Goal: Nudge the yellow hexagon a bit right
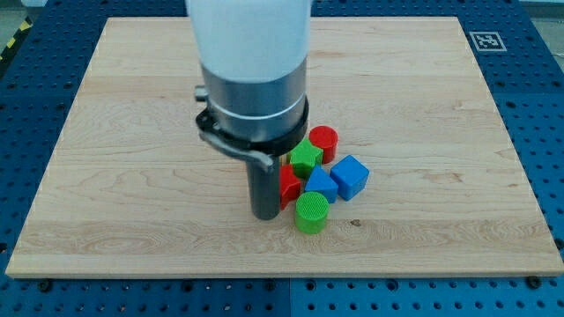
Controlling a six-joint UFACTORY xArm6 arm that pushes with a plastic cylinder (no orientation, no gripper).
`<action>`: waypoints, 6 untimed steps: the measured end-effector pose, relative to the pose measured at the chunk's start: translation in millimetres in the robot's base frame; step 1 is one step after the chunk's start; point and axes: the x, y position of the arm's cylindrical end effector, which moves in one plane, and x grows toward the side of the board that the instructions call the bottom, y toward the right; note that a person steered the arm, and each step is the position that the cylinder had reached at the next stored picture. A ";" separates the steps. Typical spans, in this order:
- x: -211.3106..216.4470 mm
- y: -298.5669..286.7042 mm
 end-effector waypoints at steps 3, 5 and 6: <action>-35.2 24.2; -46.3 -27.1; -75.4 -27.5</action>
